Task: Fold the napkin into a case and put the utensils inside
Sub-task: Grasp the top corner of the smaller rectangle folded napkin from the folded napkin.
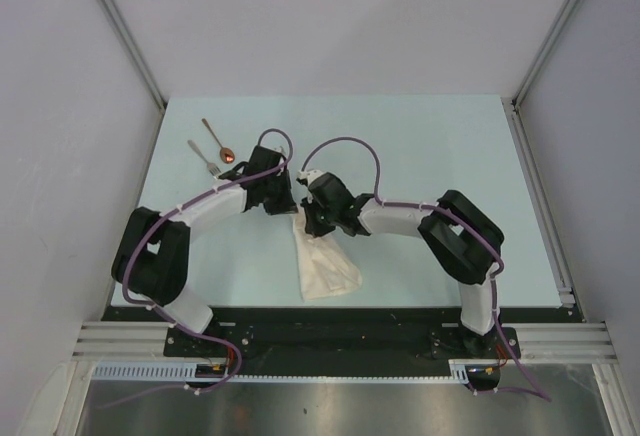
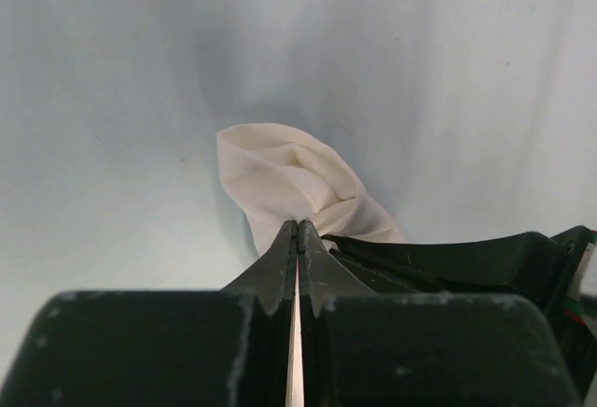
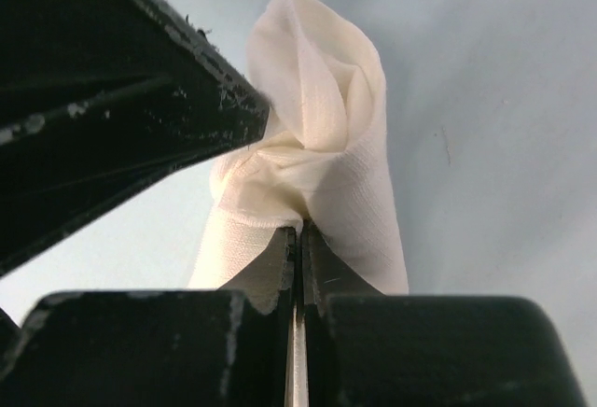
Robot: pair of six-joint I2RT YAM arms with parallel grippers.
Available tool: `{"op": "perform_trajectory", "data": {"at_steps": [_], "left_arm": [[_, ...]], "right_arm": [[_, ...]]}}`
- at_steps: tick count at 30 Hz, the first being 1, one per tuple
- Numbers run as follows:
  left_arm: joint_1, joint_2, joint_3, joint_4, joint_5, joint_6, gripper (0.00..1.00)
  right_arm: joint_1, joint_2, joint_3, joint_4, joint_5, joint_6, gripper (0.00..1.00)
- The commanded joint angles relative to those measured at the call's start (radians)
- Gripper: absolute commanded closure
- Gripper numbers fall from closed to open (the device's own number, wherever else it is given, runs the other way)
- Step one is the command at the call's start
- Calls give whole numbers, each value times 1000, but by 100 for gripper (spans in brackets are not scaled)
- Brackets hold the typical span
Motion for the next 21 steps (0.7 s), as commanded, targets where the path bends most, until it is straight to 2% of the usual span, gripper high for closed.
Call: {"op": "perform_trajectory", "data": {"at_steps": [1, 21], "left_arm": [[8, -50, -17, 30, 4, -3, 100], [-1, -64, -52, 55, 30, -10, 100]], "right_arm": [[-6, 21, 56, -33, -1, 52, 100], [-54, 100, 201, -109, -90, 259, 100]]}}
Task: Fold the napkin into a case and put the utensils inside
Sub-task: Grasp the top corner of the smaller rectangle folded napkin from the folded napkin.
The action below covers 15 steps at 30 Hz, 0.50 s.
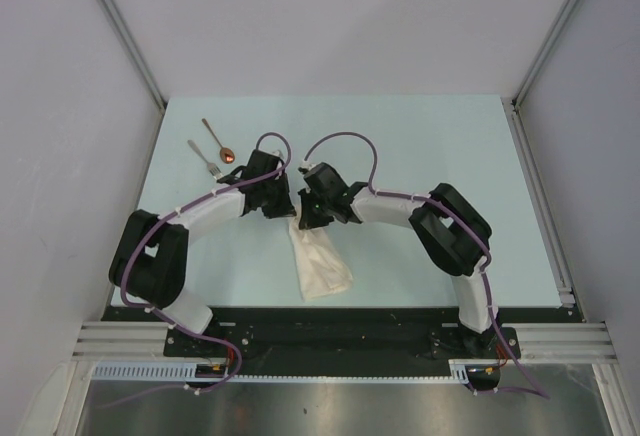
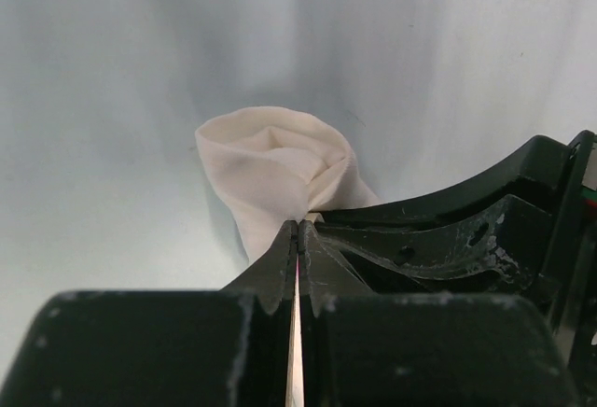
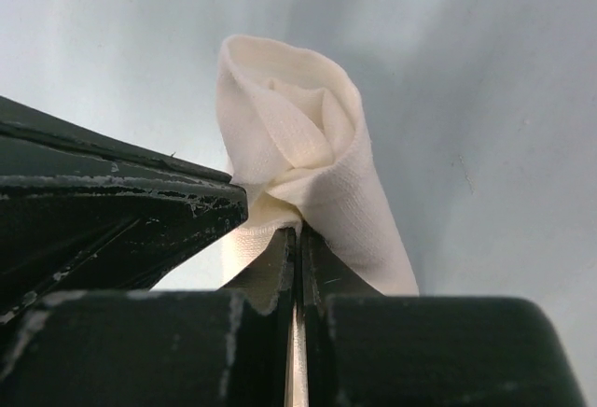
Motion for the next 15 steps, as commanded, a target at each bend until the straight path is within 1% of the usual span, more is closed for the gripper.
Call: {"op": "perform_trajectory", "data": {"at_steps": [1, 3, 6, 9, 12, 15], "left_arm": [[-2, -36, -6, 36, 32, -14, 100], [-3, -28, -7, 34, 34, -15, 100], [-3, -31, -7, 37, 30, -17, 100], [-3, -39, 0, 33, 32, -14, 100], [-3, -41, 3, 25, 23, -9, 100], [-2, -33, 3, 22, 18, -7, 100]], "right_arm": [[-28, -6, 37, 18, -32, 76, 100], [-42, -17, 33, 31, -41, 119, 100], [-71, -15, 7, 110, -99, 210, 100], [-77, 11, 14, 126, -121, 260, 100], [-74, 17, 8, 144, -133, 308, 100], [-64, 20, 26, 184, -138, 310, 100]]}}
